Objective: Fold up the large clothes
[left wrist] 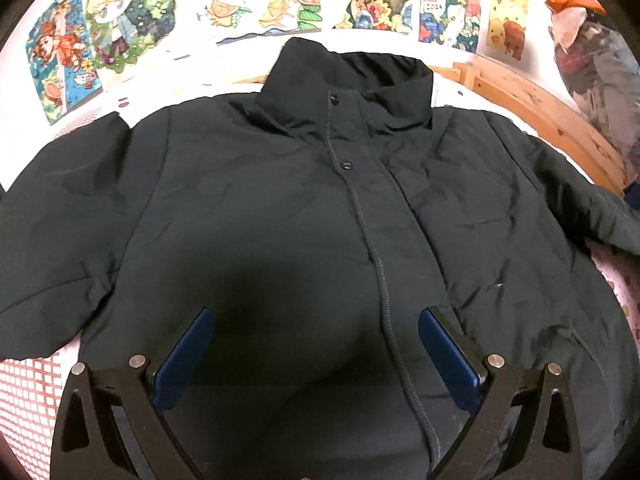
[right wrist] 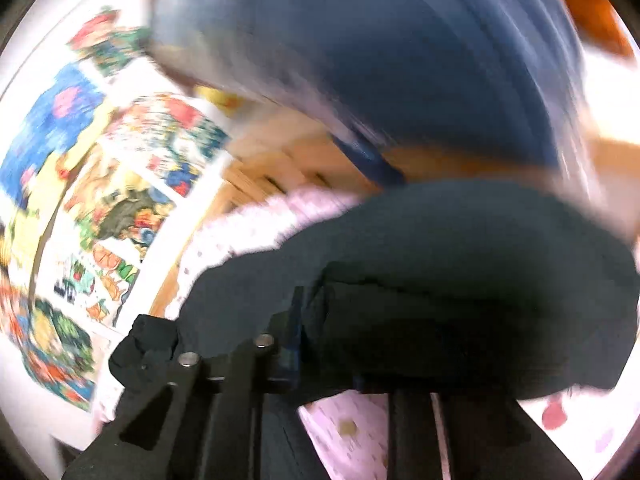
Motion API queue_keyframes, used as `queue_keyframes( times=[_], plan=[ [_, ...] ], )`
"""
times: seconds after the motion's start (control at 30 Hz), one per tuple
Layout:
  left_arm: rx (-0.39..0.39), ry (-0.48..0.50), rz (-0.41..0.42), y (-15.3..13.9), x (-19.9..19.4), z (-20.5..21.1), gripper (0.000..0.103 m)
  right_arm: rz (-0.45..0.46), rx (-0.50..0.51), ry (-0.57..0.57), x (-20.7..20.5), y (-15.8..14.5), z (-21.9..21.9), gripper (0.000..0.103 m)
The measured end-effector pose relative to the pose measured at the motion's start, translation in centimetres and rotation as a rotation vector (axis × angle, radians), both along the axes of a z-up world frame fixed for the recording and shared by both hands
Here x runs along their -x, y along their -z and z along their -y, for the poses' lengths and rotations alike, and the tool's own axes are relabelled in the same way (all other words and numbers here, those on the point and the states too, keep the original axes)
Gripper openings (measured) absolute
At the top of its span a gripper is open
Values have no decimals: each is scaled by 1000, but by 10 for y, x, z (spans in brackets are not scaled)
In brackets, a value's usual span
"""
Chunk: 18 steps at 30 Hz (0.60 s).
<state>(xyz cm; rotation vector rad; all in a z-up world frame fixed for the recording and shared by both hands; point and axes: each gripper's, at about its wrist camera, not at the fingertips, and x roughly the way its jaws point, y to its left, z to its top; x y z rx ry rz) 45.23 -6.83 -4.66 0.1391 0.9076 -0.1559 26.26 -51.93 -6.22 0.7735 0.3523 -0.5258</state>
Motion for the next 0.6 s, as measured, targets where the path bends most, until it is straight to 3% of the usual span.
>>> queue_keyframes(
  times=[0.17, 0.2, 0.33, 0.43, 0.6],
  plan=[
    [25, -43, 13, -14, 2, -24, 103, 109, 393, -135, -39, -73, -62, 12],
    [44, -71, 8, -18, 3, -34, 103, 138, 510, -190, -52, -90, -87, 12],
    [93, -148, 7, -26, 5, -73, 103, 177, 771, -382, -94, -116, -163, 12],
    [95, -182, 34, -31, 8, -99, 103, 162, 865, -562, -113, -110, -225, 12],
    [176, -239, 68, -41, 12, -143, 103, 5, 984, -828, -146, -55, -309, 12]
  ],
)
